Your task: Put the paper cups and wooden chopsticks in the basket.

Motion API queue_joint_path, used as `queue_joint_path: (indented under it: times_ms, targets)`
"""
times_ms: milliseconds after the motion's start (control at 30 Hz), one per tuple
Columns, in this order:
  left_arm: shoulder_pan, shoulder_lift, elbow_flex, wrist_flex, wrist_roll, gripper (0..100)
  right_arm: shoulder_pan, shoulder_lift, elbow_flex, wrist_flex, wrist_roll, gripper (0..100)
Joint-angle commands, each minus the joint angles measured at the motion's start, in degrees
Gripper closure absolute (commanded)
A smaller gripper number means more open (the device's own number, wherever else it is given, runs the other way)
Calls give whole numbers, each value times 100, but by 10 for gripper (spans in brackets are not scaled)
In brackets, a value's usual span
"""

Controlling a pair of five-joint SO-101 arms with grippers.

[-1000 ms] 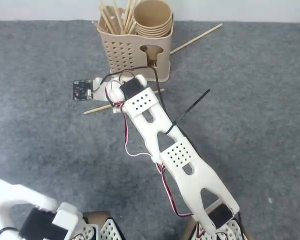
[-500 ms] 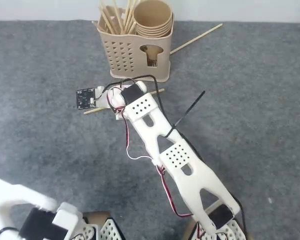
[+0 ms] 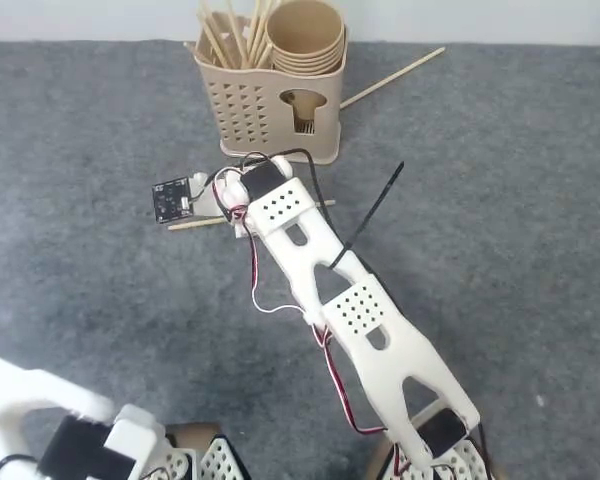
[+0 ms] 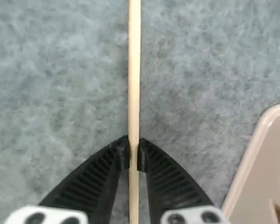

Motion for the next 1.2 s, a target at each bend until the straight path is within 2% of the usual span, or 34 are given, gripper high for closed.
queue_joint_path:
  times_ms: [0, 167, 533, 867, 933, 1067, 1167]
  targets:
    - [-26, -176, -48, 18, -70, 648, 171, -312, 193, 848, 466, 989]
    - [-18, -185, -57, 18, -70, 648, 207, -840, 185, 1402, 466, 990]
    - [35, -176, -48, 167, -70, 648, 462, -2941, -149, 1051, -1785, 991]
    - [149, -176, 48, 158, -79, 648, 479, -3732, -1187, 857, -2611, 991]
    - [158, -176, 84, 149, -88, 648, 479, -3811, -1178, 769, -2945, 991]
    - [158, -176, 119, 141, -88, 648, 479, -3978, -1178, 690, -4070, 991]
    - [158, -176, 119, 141, -88, 648, 479, -4092, -1178, 259, -4237, 991]
